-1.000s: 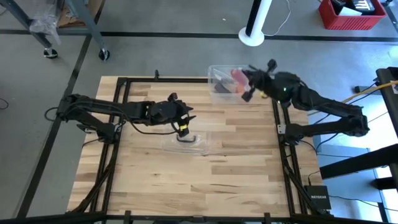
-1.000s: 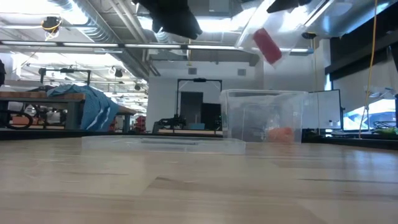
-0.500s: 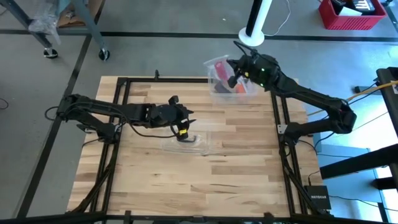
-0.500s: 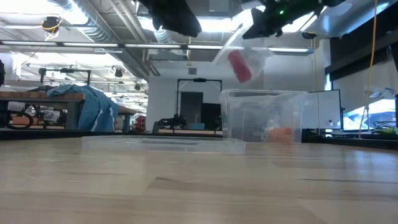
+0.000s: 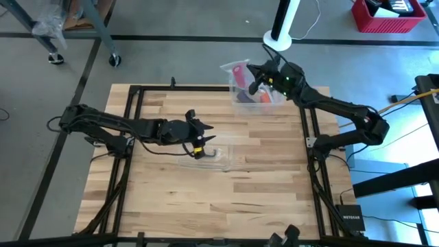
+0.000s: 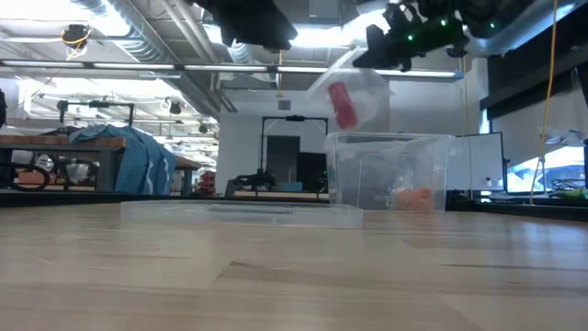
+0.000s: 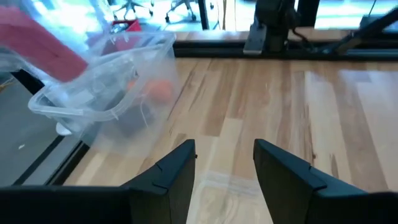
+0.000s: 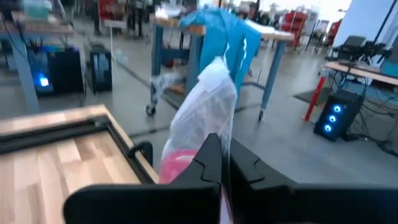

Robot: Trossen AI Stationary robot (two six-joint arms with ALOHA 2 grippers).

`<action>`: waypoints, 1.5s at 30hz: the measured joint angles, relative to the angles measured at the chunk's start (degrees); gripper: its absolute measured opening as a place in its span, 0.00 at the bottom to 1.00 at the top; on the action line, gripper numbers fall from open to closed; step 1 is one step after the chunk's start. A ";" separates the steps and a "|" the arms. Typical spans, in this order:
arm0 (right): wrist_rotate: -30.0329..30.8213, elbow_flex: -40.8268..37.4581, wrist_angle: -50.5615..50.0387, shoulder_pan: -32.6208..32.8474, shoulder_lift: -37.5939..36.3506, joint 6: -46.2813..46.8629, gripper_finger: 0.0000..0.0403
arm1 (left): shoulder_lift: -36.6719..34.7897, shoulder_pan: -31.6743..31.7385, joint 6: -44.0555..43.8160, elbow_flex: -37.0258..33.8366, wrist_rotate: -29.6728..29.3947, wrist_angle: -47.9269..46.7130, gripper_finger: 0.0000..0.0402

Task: Roll bandage
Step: Put the transparent zip lock bag into the transparent bin

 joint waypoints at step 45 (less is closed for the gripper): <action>2.32 -18.24 14.73 -0.22 10.94 -4.39 0.14 | -0.74 -0.66 0.72 -3.36 0.01 6.40 0.39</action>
